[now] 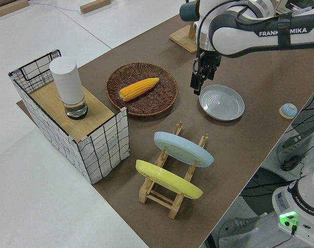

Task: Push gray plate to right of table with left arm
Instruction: 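Move the left gripper toward the gray plate's edge nearest it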

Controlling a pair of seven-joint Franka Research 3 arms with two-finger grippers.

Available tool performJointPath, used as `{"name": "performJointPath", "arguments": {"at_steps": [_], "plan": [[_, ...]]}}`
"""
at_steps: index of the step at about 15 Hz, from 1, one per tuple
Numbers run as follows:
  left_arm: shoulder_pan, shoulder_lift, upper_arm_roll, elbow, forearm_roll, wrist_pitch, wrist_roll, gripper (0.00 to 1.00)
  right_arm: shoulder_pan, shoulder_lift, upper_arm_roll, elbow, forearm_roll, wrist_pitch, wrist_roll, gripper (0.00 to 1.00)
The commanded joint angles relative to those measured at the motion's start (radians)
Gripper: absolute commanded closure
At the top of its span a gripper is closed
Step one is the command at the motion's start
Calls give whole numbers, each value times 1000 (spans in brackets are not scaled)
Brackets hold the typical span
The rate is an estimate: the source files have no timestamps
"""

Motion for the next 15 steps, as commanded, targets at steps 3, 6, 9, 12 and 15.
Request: {"name": "performJointPath", "arguments": {"at_steps": [3,6,9,12,15], "plan": [[6,-16,-8,-125,0,87,-28,13,-24,-27,14,-27,21,0,10,5],[7,10,-8,-184,-18,156,-28,13,-24,-27,14,-27,21,0,10,5],[7,16,-8,-228,-38,205,-28,21,-24,-27,14,-27,21,0,10,5],[4,41,-8,-241,-41,233,-28,38,-24,-27,14,-27,21,0,12,5],[4,58,-8,-273,-55,265,-28,65,-24,-27,14,-27,21,0,10,5]]}}
